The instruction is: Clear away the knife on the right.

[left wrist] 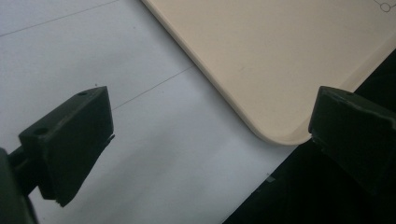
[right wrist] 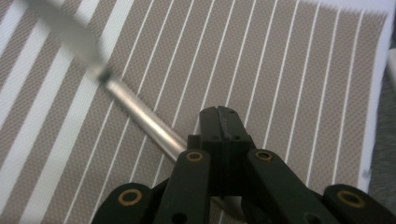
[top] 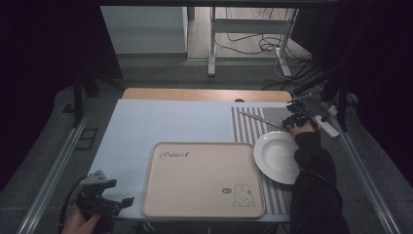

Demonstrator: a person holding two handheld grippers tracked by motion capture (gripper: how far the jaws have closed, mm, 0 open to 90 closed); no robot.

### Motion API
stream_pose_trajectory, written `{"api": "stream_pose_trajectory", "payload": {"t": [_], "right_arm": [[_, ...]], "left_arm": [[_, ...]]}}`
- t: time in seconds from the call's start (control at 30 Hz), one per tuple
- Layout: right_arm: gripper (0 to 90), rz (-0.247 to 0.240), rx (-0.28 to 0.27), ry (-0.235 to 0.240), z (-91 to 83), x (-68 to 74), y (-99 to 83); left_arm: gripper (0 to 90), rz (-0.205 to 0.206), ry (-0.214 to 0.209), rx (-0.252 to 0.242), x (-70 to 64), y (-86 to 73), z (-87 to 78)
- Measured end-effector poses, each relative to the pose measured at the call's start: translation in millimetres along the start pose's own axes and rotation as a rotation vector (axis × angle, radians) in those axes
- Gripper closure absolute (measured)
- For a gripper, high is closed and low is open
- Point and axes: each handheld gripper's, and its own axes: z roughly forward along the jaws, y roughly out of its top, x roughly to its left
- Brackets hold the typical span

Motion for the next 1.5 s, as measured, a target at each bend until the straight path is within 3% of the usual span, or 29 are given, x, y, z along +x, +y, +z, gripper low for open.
{"api": "stream_pose_trajectory", "payload": {"t": [0.27,0.37,0.43,0.5,0.53,0.57,0.67,0.77,0.8,0.9,0.97,1.07,1.2,1.33,1.37,1.4,1.5], "right_arm": [[90.0,-0.051,0.052,0.061,-14.2,5.2,-20.0],[90.0,-0.040,0.053,0.055,-15.4,4.7,-19.4],[74.9,0.013,-0.001,0.051,-19.1,0.6,-15.2],[70.1,0.027,-0.005,0.054,-19.8,-0.6,-13.2],[60.2,0.042,-0.019,0.043,-20.0,-0.7,-9.3],[60.2,0.042,-0.019,0.043,-20.0,-0.7,-9.3],[42.6,0.045,-0.020,0.047,-18.2,1.4,-2.8],[18.0,0.043,-0.014,0.034,-12.7,6.6,6.5],[18.0,0.043,-0.014,0.034,-12.7,6.6,6.5],[4.6,0.039,-0.001,0.026,-7.3,11.7,11.6],[0.5,0.026,0.014,0.028,-3.2,15.0,14.5],[0.0,0.007,0.050,0.042,4.3,19.3,17.5],[0.0,-0.027,0.089,0.021,14.0,24.4,18.7],[9.8,-0.096,0.124,-0.004,18.1,28.5,17.8],[22.0,-0.120,0.118,0.009,15.2,29.7,18.9],[22.0,-0.120,0.118,0.009,15.2,29.7,18.9],[48.2,-0.158,0.126,0.025,9.8,32.2,21.6]], "left_arm": [[1.1,-0.002,0.003,0.006,-0.2,0.8,0.9],[1.1,-0.003,0.002,0.007,0.0,0.9,0.7],[1.1,-0.003,0.002,0.007,0.1,0.9,0.7],[1.1,-0.003,0.003,0.006,0.0,0.8,0.9],[1.1,-0.002,0.004,0.006,-0.1,0.8,1.0],[1.1,-0.002,0.004,0.007,-0.1,0.8,1.0],[1.1,-0.002,0.004,0.008,-0.1,0.8,0.8],[1.1,-0.002,0.004,0.006,-0.2,0.8,0.9],[1.1,-0.003,0.003,0.006,-0.1,0.7,0.9],[1.1,-0.007,0.001,0.005,0.3,0.7,0.6],[1.1,-0.006,0.001,0.004,0.6,0.6,0.5],[1.1,-0.007,0.000,0.003,0.5,0.6,0.4],[1.1,-0.007,-0.002,0.002,0.7,0.5,0.3],[1.1,-0.009,-0.002,0.000,0.9,0.5,0.4],[1.1,-0.010,-0.003,0.000,1.0,0.5,0.5],[1.1,-0.010,-0.003,0.000,1.0,0.5,0.5],[1.1,-0.009,-0.002,0.001,0.9,0.4,0.5]]}}
